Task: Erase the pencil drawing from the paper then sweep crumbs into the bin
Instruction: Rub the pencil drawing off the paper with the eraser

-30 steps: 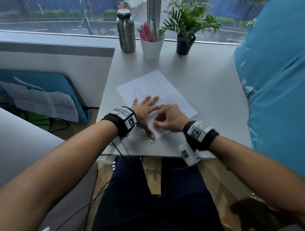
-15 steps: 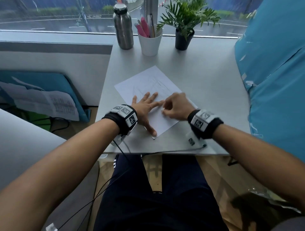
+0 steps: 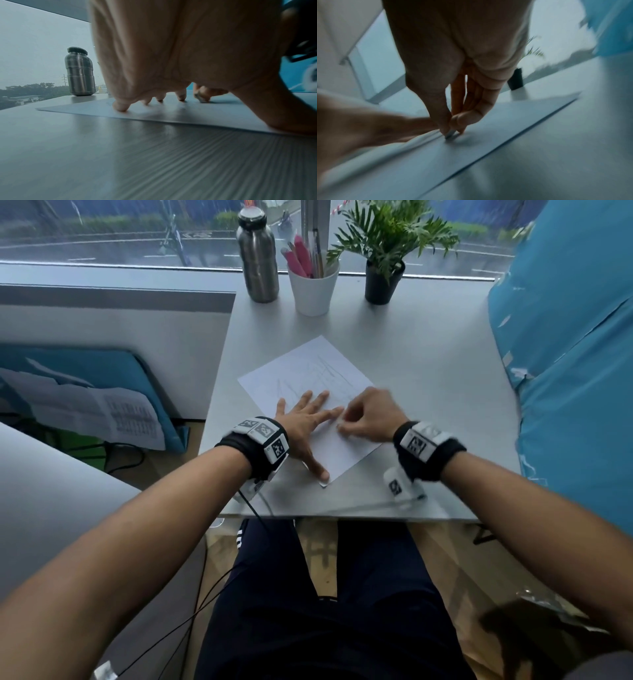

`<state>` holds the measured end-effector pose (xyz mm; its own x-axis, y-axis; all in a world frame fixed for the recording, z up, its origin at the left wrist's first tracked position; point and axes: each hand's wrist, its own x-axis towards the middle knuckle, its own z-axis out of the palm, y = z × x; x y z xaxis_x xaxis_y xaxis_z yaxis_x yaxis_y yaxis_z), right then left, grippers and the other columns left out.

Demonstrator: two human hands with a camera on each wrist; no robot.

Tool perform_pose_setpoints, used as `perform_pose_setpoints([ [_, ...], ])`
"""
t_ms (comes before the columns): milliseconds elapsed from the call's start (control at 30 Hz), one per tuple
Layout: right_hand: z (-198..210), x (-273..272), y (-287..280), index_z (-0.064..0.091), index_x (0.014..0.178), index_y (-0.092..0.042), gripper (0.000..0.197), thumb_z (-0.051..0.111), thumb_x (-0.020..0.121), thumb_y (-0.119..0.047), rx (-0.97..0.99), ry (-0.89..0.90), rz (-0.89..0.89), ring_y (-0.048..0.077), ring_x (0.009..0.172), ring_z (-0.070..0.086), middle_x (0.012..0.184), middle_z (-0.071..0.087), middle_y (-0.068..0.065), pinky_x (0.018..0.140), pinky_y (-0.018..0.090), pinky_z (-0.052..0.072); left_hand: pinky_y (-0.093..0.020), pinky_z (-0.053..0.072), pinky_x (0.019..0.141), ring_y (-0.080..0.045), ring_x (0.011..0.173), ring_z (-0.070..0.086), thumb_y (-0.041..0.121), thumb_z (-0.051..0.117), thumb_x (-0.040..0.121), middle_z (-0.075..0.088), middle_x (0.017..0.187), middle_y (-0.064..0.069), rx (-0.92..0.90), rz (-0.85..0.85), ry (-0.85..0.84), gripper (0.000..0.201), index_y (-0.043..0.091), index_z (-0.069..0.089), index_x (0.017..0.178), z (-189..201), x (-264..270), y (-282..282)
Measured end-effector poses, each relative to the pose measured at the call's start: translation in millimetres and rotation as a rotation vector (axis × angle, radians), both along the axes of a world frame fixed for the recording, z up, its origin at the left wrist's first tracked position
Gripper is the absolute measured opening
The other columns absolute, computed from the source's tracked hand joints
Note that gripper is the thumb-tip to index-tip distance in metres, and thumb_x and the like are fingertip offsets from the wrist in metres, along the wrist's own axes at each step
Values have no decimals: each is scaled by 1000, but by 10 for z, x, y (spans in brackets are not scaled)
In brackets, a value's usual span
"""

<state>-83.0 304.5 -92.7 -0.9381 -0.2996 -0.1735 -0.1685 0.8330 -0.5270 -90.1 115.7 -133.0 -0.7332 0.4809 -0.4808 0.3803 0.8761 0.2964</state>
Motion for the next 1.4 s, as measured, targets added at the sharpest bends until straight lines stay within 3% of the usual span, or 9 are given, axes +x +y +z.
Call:
perform_pose_setpoints([
  [233,-52,311,-201,75,71,-9,11,75,72,-19,-23,-39,139,11,63,64,70,73,2,61,16,48,-66,-13,111,-19,144,-31,74,83,38,-30,158,9,-15,5,23,149,45,-10,151,11,27,36],
  [433,-36,27,-65,76,73,-8,10,73,70,-18,-15,61,-44,16,67,66,72,73,5,69,26,52,-66,-14,111,-19,144,-30,73,83,38,-29,158,10,-9,23,19,147,46,-6,152,22,43,56],
  [533,-84,300,-217,75,71,-8,10,74,72,-18,-2,-28,148,12,62,62,70,72,2,58,15,47,-68,-11,111,-20,144,-30,73,83,38,-30,158,9,-19,15,19,149,44,-9,152,34,30,73],
  [633,-33,-80,2,77,74,-10,13,75,73,-23,4,32,-24,9,65,63,73,74,2,58,5,38,-66,-15,111,-19,144,-30,73,83,37,-28,159,9,-6,31,16,148,47,-7,151,30,47,64],
  [767,-82,46,-138,74,67,-9,9,72,71,-17,-5,61,-9,12,60,58,66,70,2,63,17,41,-66,-14,111,-19,144,-31,73,84,37,-29,158,9,-13,40,18,149,45,-8,152,28,61,90],
  [867,-101,249,-233,73,68,-10,9,74,72,-17,-7,-36,147,11,60,61,66,69,0,57,12,39,-67,-12,111,-20,144,-31,73,84,38,-30,158,8,-28,38,17,150,43,-10,152,35,56,97],
  [1033,-15,-148,24,77,75,-8,13,75,72,-21,-1,78,-95,14,68,65,73,73,3,67,17,44,-64,-17,110,-18,144,-30,77,81,36,-28,158,11,3,44,23,150,46,-11,151,-5,70,70],
  [1167,-108,300,-259,73,71,-6,12,73,72,-18,-9,-27,129,14,63,64,68,71,2,60,22,51,-65,-15,111,-18,143,-31,79,79,35,-31,157,12,-10,39,28,154,42,-16,151,-16,45,74],
  [1400,-47,-92,-53,75,70,-9,10,73,70,-19,6,63,-75,13,63,61,70,72,3,64,18,42,-63,-14,112,-16,144,-29,79,79,37,-28,158,12,-1,45,40,156,34,-16,153,-2,65,62],
])
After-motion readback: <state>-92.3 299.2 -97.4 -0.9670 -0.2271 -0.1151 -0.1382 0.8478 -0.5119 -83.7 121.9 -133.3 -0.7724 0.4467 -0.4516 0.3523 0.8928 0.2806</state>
